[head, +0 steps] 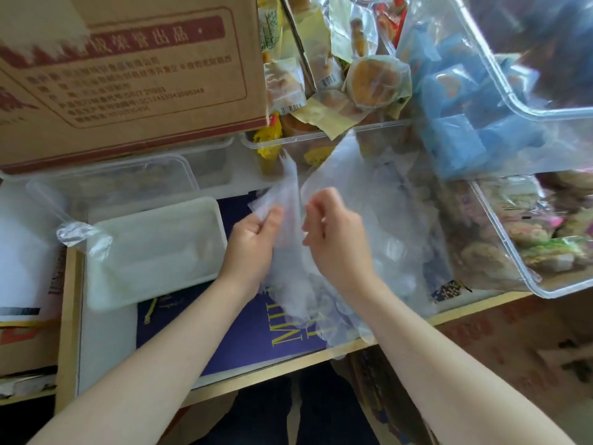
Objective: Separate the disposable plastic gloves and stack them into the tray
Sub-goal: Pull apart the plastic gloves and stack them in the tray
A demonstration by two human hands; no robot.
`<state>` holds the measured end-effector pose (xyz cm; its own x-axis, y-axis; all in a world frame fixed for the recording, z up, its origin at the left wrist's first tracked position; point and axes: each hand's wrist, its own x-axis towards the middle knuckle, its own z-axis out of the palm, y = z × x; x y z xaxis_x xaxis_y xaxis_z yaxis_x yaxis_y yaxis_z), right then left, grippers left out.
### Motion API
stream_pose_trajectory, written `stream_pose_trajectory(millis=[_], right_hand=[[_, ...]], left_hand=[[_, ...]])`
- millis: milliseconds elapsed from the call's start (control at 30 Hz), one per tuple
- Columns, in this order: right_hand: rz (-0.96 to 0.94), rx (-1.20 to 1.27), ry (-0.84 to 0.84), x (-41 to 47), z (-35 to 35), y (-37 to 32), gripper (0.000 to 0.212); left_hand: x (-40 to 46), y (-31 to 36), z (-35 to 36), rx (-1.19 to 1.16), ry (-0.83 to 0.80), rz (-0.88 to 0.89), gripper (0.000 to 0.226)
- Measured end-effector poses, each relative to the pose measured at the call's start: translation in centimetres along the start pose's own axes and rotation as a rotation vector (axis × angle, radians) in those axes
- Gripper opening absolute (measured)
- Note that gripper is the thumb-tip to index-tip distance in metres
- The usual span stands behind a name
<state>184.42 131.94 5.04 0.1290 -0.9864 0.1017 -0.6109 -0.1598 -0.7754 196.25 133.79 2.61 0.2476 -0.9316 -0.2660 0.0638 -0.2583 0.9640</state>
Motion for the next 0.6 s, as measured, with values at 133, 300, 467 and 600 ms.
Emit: stream_pose_trajectory(millis=[133,300,467,600], right_hand=[[0.052,0.220,-0.150,-0.6,2.5,0.6,0.015],[-0.065,0.232,-0.340,-0.7,1.6,0.9,0.035],[-0.115,0.214,-0.156,-0.4,-0.2,1.5,0.024],[-0.068,0.172,-0.021,2.3,-3.8,2.1,0.073]], left_hand=[[-0.8,0.0,-0.1,-0.025,-0.092,0.024,0.031],[-0.7,-0.3,-1.9,-0.059,-0.228,-0.010,0.033],[-0.3,-0.3,-2.6,-0.013,-0.230,0.050,0.022],[-0.2,1.2,-3.5,0.018,-0.341,0.067,0.020]])
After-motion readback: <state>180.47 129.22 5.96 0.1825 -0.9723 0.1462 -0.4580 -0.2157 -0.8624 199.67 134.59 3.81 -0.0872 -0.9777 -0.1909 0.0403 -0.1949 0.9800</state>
